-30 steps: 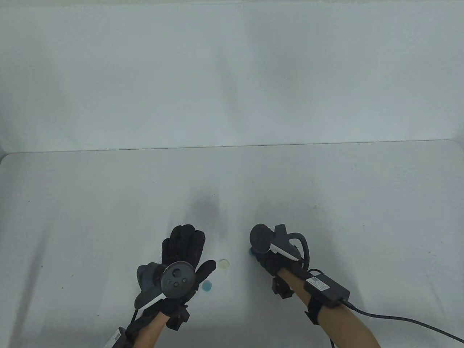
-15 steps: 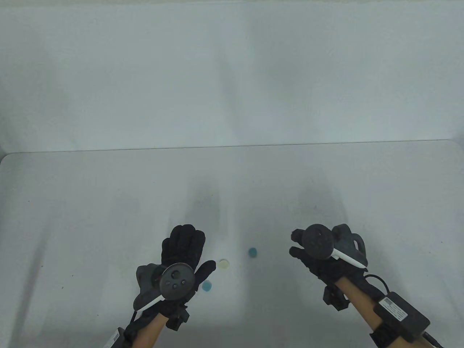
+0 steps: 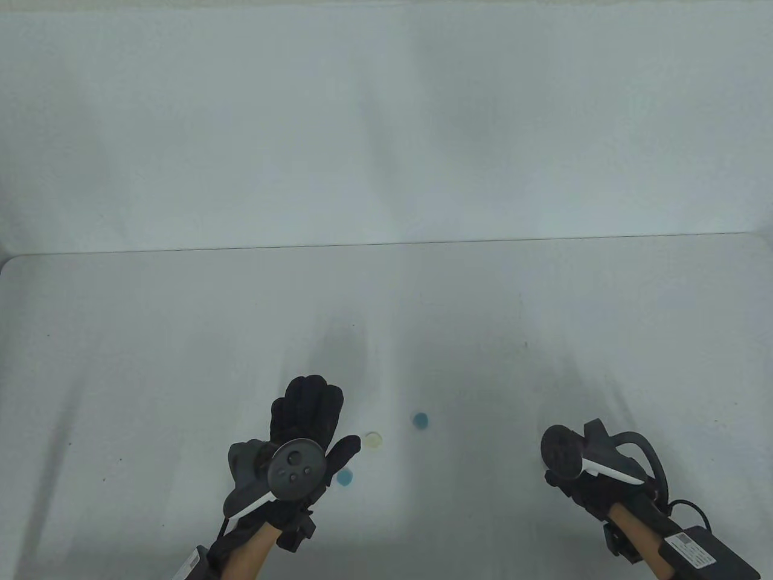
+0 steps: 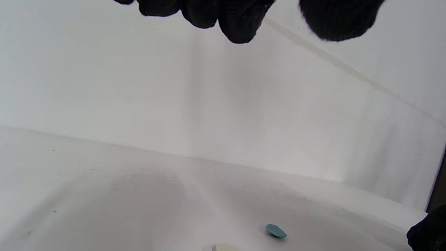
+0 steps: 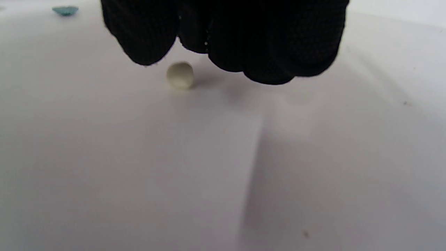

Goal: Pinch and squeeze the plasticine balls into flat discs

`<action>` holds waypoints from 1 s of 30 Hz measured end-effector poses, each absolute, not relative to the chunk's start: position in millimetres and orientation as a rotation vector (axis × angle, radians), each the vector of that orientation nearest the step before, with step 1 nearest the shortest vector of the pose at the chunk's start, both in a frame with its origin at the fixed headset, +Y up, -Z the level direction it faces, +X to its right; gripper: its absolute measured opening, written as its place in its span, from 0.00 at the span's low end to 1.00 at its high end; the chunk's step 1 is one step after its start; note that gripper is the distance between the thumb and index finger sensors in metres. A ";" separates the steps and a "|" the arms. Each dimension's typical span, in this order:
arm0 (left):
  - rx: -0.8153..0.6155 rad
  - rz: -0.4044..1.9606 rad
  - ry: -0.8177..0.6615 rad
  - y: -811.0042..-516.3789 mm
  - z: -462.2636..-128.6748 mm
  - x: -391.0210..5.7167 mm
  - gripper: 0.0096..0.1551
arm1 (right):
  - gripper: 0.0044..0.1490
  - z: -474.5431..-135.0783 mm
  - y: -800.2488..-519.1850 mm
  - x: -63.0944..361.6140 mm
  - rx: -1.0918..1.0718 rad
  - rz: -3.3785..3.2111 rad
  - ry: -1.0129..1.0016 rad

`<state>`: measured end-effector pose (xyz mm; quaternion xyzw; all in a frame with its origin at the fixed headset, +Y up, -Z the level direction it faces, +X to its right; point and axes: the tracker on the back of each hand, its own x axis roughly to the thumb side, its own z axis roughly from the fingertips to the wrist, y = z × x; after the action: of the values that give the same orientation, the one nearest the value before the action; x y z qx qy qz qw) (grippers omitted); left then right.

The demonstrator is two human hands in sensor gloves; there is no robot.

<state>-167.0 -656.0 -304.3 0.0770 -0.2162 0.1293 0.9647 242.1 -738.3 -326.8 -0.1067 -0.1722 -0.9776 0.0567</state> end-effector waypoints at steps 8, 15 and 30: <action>0.156 0.263 -0.437 -656.2 -304.5 -167.1 0.47 | 0.37 -323.4 -754.4 233.8 -0.359 -2.885 -0.378; 0.155 0.265 -0.435 -655.7 -304.6 -167.2 0.47 | 0.30 -323.5 -756.9 228.1 -0.396 -2.879 -0.356; 0.160 0.271 -0.437 -655.2 -304.4 -167.3 0.47 | 0.29 -325.6 -663.6 234.4 -0.340 -3.543 -0.214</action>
<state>-167.3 -655.2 -304.4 0.0790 -0.2159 0.1341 0.9639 234.4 -663.6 -325.6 -0.0933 -0.0587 -0.9713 -0.2106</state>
